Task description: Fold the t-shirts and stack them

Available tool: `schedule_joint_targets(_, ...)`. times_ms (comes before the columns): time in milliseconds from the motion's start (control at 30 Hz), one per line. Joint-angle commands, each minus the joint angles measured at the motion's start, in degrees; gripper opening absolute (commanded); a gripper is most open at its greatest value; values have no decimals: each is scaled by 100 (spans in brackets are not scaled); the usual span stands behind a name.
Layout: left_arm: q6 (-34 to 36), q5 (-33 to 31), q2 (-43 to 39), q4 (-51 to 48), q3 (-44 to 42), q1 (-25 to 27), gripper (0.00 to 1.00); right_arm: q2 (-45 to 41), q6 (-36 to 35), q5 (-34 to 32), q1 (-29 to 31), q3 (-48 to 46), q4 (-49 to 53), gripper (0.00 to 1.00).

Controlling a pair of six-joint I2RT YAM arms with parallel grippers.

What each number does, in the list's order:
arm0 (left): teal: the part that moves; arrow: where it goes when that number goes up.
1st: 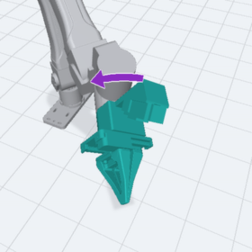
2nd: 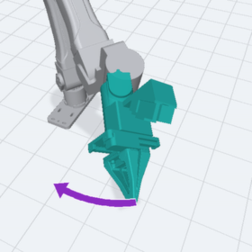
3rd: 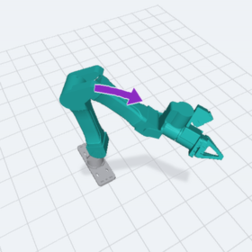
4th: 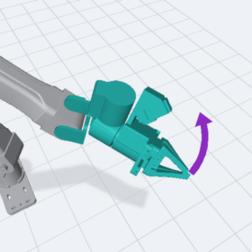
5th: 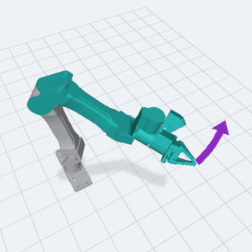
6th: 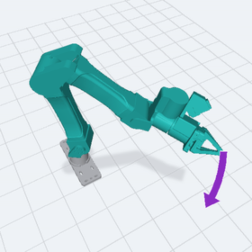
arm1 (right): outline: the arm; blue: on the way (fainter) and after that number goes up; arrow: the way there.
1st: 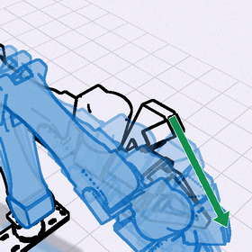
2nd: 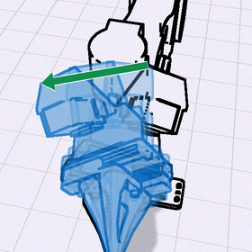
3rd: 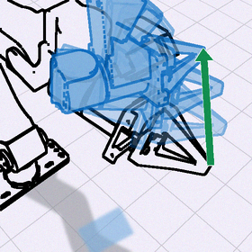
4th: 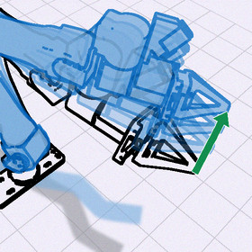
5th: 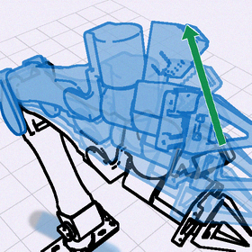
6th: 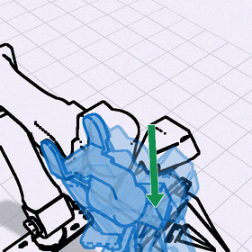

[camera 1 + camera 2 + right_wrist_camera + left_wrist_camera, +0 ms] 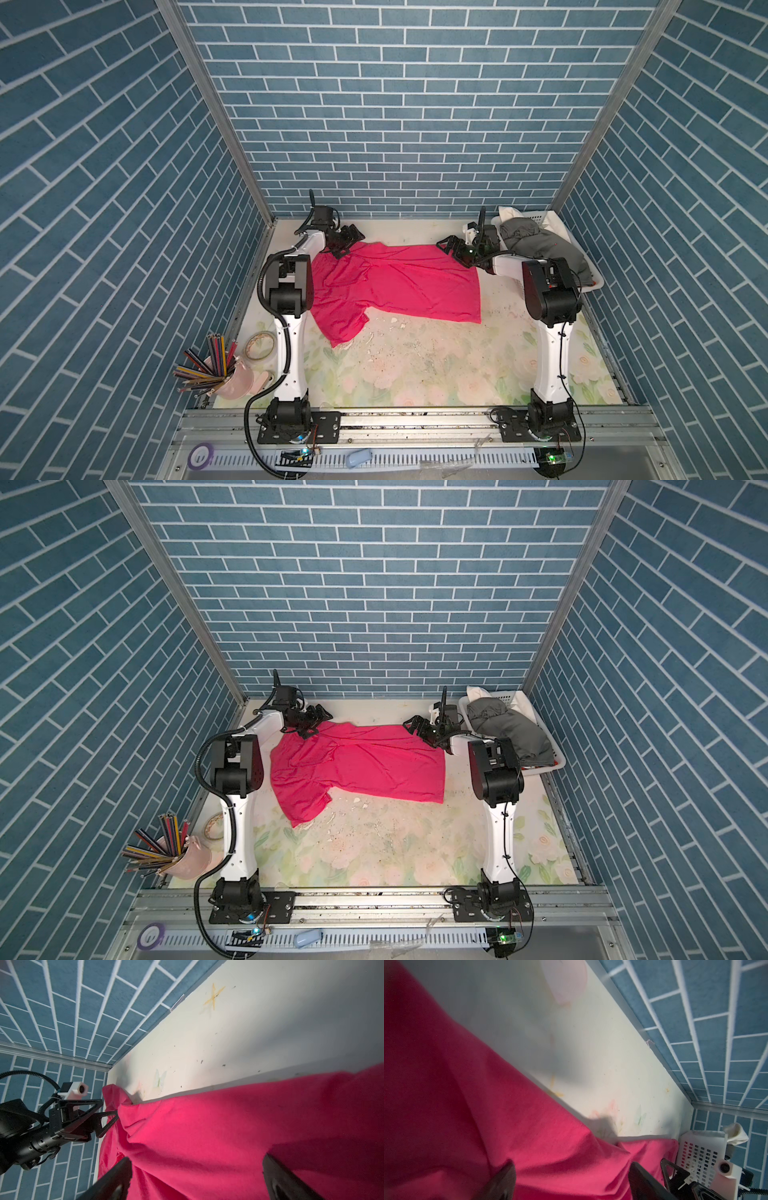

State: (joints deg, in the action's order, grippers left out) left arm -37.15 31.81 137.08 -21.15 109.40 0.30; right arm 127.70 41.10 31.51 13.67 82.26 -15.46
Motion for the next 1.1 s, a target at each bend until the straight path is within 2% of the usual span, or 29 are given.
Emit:
schedule_joint_targets(0,49,-318,3,96,-371,-383,87,319,16,-279,-157,18,342,98)
schedule_joint_targets(100,41,-240,31,243,-554,-585,87,405,4,-320,-254,39,395,98)
schedule_joint_targets(233,93,-88,35,237,-504,-585,87,650,-35,-301,-304,335,556,98)
schedule_joint_targets(433,255,109,-10,-250,32,-542,87,786,-179,-198,-304,921,883,98)
schedule_joint_targets(567,654,-382,-453,-817,536,-474,87,146,-284,-213,-178,889,1018,98)
schedule_joint_targets(667,1050,-1113,-915,-1395,797,-358,87,-510,-371,-394,-35,638,1163,98)
schedule_joint_targets(767,1327,-1935,-1698,-1454,199,-121,87,-1247,-492,-776,144,55,1275,98)
schedule_joint_targets(900,1521,-3217,-2979,-1172,-1276,352,87,-2244,-549,-1437,382,-946,1494,98)
schedule_joint_targets(1000,1248,-3553,-3939,-554,-2661,492,87,-3026,-408,-2137,582,-1820,1778,98)
schedule_joint_targets(1033,1004,-3461,-4194,-387,-3068,457,87,-3272,-321,-2318,630,-2117,1827,98)
schedule_joint_targets(1067,795,-3084,-4451,-228,-3485,336,87,-3561,-203,-2560,697,-2479,1876,98)
